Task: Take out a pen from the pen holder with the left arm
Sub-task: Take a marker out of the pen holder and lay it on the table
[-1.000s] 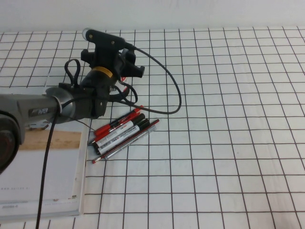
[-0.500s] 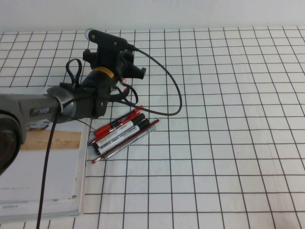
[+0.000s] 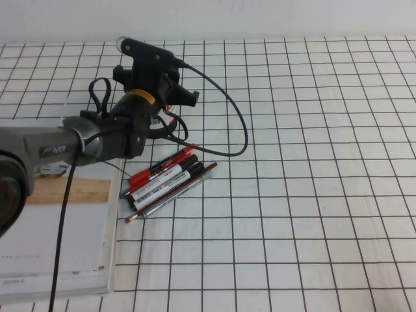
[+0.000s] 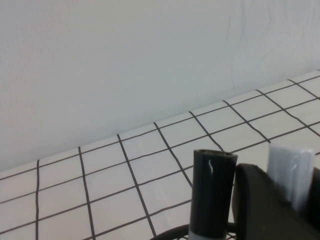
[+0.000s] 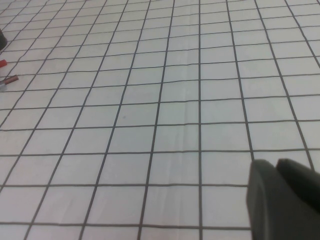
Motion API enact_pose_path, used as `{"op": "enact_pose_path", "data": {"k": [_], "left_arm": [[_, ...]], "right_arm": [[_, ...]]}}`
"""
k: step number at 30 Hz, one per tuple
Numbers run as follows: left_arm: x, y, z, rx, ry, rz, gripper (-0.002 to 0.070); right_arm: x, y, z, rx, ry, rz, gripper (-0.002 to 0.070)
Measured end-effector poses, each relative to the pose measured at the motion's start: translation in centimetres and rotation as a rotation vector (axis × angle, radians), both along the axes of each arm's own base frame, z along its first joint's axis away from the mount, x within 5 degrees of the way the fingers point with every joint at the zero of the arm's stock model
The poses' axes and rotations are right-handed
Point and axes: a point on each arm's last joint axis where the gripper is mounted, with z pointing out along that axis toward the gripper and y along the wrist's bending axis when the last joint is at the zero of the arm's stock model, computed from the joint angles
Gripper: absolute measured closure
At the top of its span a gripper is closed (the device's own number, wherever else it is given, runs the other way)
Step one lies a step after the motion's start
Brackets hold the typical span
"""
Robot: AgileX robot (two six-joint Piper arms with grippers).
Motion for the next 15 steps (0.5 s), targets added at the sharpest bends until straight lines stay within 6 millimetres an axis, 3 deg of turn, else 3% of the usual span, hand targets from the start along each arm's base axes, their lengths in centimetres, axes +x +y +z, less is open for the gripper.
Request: {"op": "enact_pose_path", "data": {"k": [7, 15], "left_arm": [[-0.5, 0.2, 2.2, -0.01, 0.023, -0.003, 0.0577], [-2.4, 0.9, 8.8, -0.033, -0.011, -0.017, 0.0578]], "right_arm": [[0.0, 0.0, 0.0, 0.0, 0.0, 0.0, 0.0691], [0.0, 0.0, 0.0, 0.0, 0.0, 0.0, 0.0691]]}}
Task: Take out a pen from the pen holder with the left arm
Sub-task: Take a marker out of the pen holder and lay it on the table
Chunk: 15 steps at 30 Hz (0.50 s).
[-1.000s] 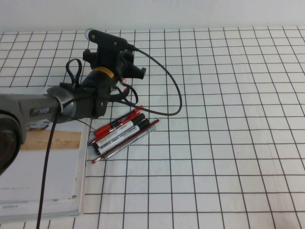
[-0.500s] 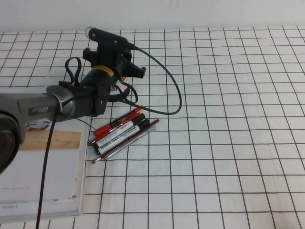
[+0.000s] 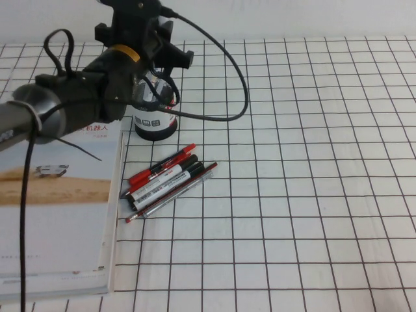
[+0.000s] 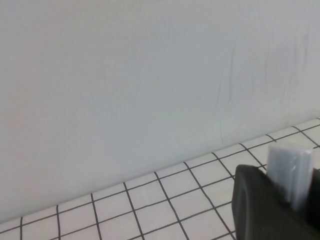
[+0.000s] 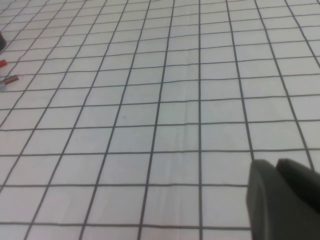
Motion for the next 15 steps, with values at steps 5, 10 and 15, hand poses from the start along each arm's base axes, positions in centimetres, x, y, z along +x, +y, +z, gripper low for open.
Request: {"op": "enact_pose_path", "data": {"k": [5, 10, 15], "left_arm": [[-2.2, 0.8, 4.4, -0.003, 0.021, -0.015, 0.0578], [-4.6, 1.7, 7.9, 0.005, 0.06, -0.032, 0.0578], [-6.9, 2.4, 9.1, 0.091, 0.273, -0.07, 0.0578]], "right_arm": [[0.0, 0.0, 0.0, 0.0, 0.0, 0.0, 0.0691], [0.0, 0.0, 0.0, 0.0, 0.0, 0.0, 0.0691], [0.0, 0.0, 0.0, 0.0, 0.0, 0.0, 0.0691]]}}
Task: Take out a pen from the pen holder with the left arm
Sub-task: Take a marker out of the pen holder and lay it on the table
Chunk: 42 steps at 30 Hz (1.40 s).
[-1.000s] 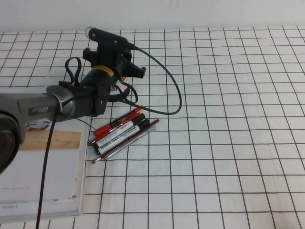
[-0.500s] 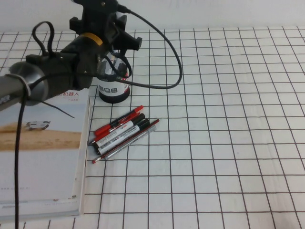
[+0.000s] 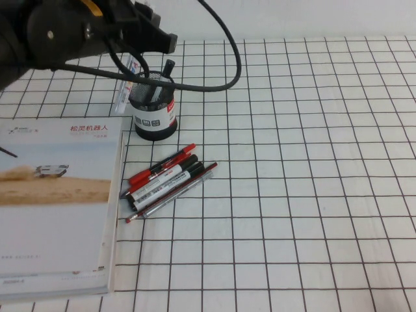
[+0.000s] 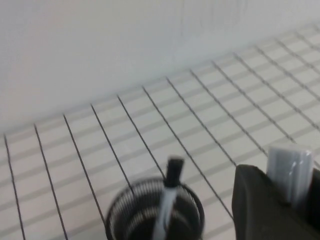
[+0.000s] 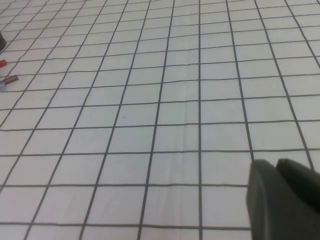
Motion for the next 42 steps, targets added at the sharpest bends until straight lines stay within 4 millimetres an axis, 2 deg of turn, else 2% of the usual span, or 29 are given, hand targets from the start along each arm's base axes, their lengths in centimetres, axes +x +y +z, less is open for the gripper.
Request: {"op": "enact_pose_path", "data": {"k": [6, 11, 16, 23, 28, 36, 42], "left_arm": [[-2.1, -0.7, -2.0, 0.169, 0.285, -0.093, 0.0578], [-3.8, -3.4, -4.2, 0.299, 0.428, -0.224, 0.0578], [-4.5, -5.9, -8.0, 0.403, 0.572, -0.312, 0.0578], [-4.6, -8.4, -12.3, 0.477, 0.668, -0.369, 0.0578], [-3.4, -9.3, -14.6, 0.512, 0.7, -0.372, 0.0578], [-1.8, -10.1, -17.0, 0.566, 0.704, -0.362, 0.0578], [-1.4, -10.1, -17.9, 0.586, 0.707, -0.337, 0.0579]], "right_arm": [[0.0, 0.0, 0.0, 0.0, 0.0, 0.0, 0.0691], [0.0, 0.0, 0.0, 0.0, 0.0, 0.0, 0.0691], [0.0, 0.0, 0.0, 0.0, 0.0, 0.0, 0.0691], [0.0, 0.0, 0.0, 0.0, 0.0, 0.0, 0.0691], [0.0, 0.0, 0.0, 0.0, 0.0, 0.0, 0.0691], [0.0, 0.0, 0.0, 0.0, 0.0, 0.0, 0.0691], [0.0, 0.0, 0.0, 0.0, 0.0, 0.0, 0.0691]]}}
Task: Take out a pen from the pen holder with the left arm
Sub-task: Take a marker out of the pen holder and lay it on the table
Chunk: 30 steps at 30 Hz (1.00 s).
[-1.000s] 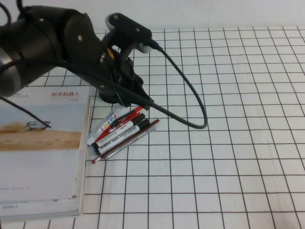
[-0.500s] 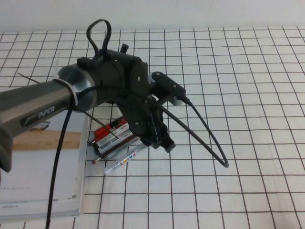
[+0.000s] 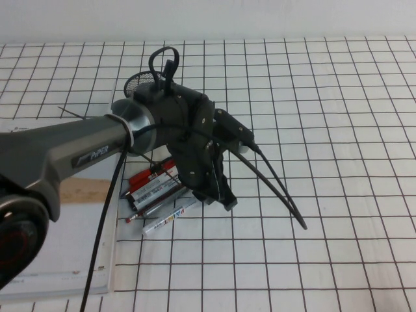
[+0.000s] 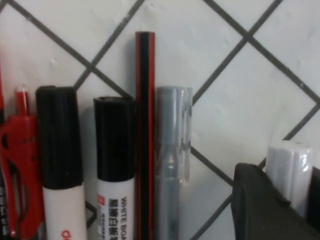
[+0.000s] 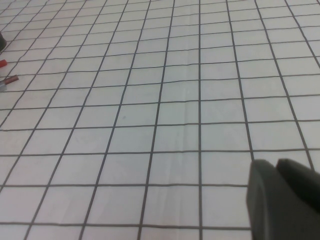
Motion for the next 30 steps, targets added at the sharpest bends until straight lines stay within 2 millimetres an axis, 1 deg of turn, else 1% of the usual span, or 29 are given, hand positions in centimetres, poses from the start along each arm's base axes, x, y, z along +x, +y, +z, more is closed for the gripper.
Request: {"op": "enact_pose_path", "data": {"k": [8, 11, 13, 15, 18, 21, 24, 25, 27, 28, 30], "left_arm": [[0.5, 0.3, 0.1, 0.019, -0.037, -0.009, 0.0572], [0.8, 0.7, 0.1, 0.017, -0.039, 0.005, 0.0521], [1.2, 1.2, 0.1, 0.01, -0.043, 0.03, 0.0461], [1.4, 1.3, 0.1, 0.0, -0.048, 0.057, 0.0419], [1.6, 1.5, 0.2, -0.007, -0.043, 0.095, 0.0393], [1.7, 1.4, 1.1, 0.005, -0.021, 0.118, 0.0388], [1.9, 1.2, 2.7, 0.008, -0.005, 0.126, 0.0414], [2.0, 1.1, 3.2, 0.003, -0.005, 0.129, 0.0442], [2.0, 1.0, 4.4, -0.018, -0.017, 0.133, 0.0519], [1.8, 1.0, 5.1, -0.037, -0.022, 0.136, 0.0573], [1.5, 1.1, 6.6, -0.071, -0.042, 0.141, 0.0631]], "right_arm": [[0.0, 0.0, 0.0, 0.0, 0.0, 0.0, 0.0691], [0.0, 0.0, 0.0, 0.0, 0.0, 0.0, 0.0691], [0.0, 0.0, 0.0, 0.0, 0.0, 0.0, 0.0691], [0.0, 0.0, 0.0, 0.0, 0.0, 0.0, 0.0691], [0.0, 0.0, 0.0, 0.0, 0.0, 0.0, 0.0691], [0.0, 0.0, 0.0, 0.0, 0.0, 0.0, 0.0691], [0.0, 0.0, 0.0, 0.0, 0.0, 0.0, 0.0691], [0.0, 0.0, 0.0, 0.0, 0.0, 0.0, 0.0691], [0.0, 0.0, 0.0, 0.0, 0.0, 0.0, 0.0691], [0.0, 0.0, 0.0, 0.0, 0.0, 0.0, 0.0691], [0.0, 0.0, 0.0, 0.0, 0.0, 0.0, 0.0691]]}}
